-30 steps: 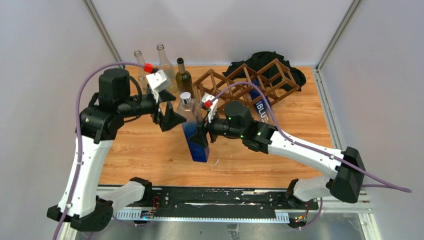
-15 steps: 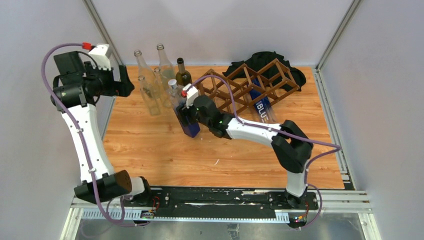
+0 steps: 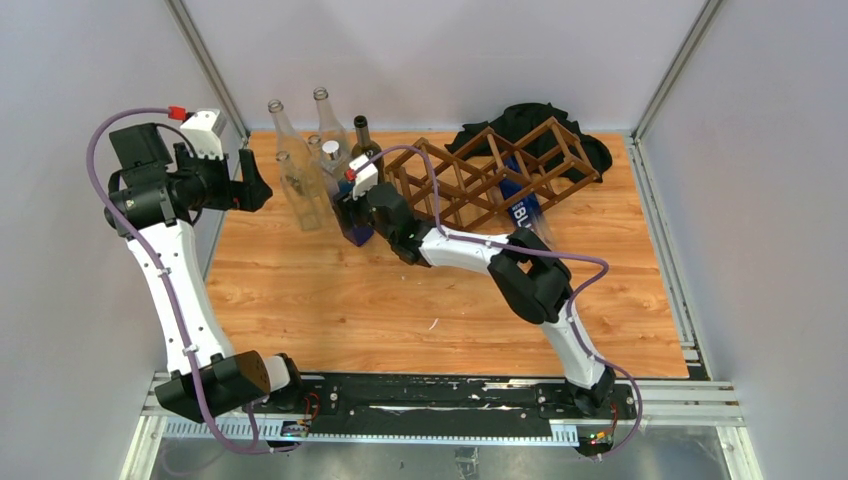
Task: Take the wine bottle off the wine rack
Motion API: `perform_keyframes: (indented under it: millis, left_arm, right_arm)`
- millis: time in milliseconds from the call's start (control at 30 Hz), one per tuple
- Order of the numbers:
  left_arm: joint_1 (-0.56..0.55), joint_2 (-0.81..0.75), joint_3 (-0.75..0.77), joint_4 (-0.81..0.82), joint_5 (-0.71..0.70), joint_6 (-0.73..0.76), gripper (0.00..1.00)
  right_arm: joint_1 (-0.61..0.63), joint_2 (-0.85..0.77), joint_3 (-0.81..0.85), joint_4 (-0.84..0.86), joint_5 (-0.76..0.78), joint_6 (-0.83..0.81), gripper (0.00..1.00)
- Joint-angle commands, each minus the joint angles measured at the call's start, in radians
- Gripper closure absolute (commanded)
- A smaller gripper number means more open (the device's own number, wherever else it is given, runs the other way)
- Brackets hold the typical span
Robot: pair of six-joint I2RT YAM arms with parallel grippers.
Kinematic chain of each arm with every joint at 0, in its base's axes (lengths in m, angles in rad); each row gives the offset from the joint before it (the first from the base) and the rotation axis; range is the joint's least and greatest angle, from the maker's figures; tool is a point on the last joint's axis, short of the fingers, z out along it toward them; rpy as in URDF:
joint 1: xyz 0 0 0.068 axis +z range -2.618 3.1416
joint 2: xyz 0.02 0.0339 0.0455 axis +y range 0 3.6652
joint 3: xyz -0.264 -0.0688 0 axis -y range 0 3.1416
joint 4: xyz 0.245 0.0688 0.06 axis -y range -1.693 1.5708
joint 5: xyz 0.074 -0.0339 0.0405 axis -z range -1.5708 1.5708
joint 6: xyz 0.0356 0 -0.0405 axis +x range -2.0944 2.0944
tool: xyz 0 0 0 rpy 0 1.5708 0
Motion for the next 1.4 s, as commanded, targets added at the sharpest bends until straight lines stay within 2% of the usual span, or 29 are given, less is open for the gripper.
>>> perform_keyframes:
  millis: [0,200,267,333,400,433,767,933,1100,1200,1367]
  left_arm:
    - [0.007,-0.009,-0.023,0.000,0.042,0.024,0.00]
    - [0.007,-0.012,-0.025,0.000,0.063,0.026,0.00]
    - [0.007,-0.015,-0.035,-0.001,0.066,0.028,0.00]
    - [0.007,-0.022,-0.049,0.000,0.071,0.029,0.00]
    - [0.006,-0.031,-0.057,0.000,0.074,0.029,0.00]
    - [0.007,-0.034,-0.058,0.000,0.075,0.028,0.00]
    - [0.007,-0.065,-0.064,-0.001,0.125,-0.016,0.00]
    - [0.007,-0.105,-0.079,0.000,0.109,-0.012,0.00]
    - [0.007,-0.121,-0.095,-0.001,0.119,-0.017,0.00]
    - [0.007,-0.120,-0.111,-0.001,0.147,-0.019,0.00]
    - [0.007,-0.111,-0.131,0.000,0.162,-0.015,0.00]
  right_arm:
    - [-0.007,0.012,0.076,0.201,0.027,-0.014,1.00]
    - [-0.007,0.030,0.049,0.219,0.037,0.003,1.00]
    - [-0.007,0.019,0.037,0.214,0.026,0.011,0.95]
    - [-0.007,-0.004,0.024,0.200,0.013,0.028,0.67]
    - [-0.008,-0.036,0.006,0.172,0.001,0.046,0.22]
    - [-0.007,-0.049,0.001,0.151,-0.004,0.053,0.14]
    - [-0.007,-0.225,-0.109,-0.001,-0.015,0.055,0.07]
    - [-0.007,-0.395,-0.244,-0.083,0.022,0.058,0.05]
    - [-0.025,-0.613,-0.296,-0.477,0.118,0.082,0.03]
    - [-0.077,-0.765,-0.344,-0.699,0.132,0.132,0.02]
    - [-0.261,-1.011,-0.517,-0.862,0.056,0.225,0.01]
